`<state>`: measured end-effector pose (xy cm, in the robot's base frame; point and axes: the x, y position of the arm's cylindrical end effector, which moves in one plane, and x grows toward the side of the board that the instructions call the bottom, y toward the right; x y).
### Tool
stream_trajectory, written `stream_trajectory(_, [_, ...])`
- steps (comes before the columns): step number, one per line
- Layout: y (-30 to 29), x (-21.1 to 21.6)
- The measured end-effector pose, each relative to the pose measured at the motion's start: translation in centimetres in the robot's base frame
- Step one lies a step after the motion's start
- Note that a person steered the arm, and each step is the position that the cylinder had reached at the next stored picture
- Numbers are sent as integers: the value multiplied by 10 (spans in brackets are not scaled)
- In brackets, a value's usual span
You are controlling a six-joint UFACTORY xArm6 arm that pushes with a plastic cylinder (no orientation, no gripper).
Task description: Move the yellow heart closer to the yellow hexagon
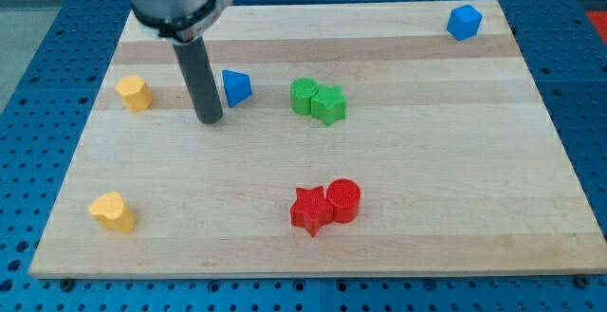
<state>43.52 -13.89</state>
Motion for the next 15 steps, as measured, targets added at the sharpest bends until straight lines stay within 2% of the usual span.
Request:
stream_trajectory(4, [-3, 170])
stream_trajectory(5, [-34, 180])
stream_trajectory(6, [-63, 180])
stream_trajectory(9, [-75, 133])
stream_trajectory(11, [-111, 124])
stream_trajectory(14, [-97, 114])
stream_trajectory(15, [-93, 95])
